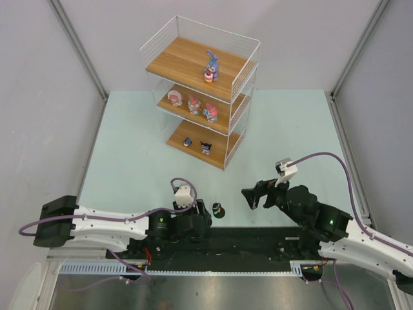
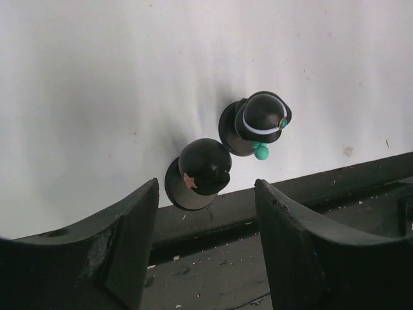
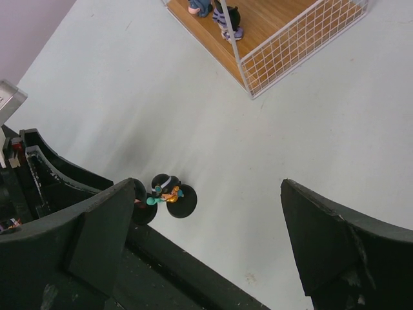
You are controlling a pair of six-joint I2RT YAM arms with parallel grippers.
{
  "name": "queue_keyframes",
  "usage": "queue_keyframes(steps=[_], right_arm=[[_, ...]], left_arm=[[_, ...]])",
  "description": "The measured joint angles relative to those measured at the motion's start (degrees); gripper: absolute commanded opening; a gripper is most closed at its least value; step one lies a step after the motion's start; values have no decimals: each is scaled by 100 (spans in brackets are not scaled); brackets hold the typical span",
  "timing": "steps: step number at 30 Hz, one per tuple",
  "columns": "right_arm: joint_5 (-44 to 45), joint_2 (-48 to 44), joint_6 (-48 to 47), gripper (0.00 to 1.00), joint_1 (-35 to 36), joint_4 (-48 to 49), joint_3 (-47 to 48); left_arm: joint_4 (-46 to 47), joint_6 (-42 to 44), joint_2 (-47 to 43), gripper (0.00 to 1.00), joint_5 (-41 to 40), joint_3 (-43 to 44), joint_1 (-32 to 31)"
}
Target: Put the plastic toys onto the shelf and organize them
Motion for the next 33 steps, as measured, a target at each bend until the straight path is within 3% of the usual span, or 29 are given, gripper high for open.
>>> queue_keyframes(steps=[8,33], right_arm=[[-2,-33,0,100,-48,-26,-20],[-229,-72,-31,100,-328,-31,-24]], left_arm=[[-72,-103,173,59,-74,48,0],[-431,-640,960,54,-87,634,-11]])
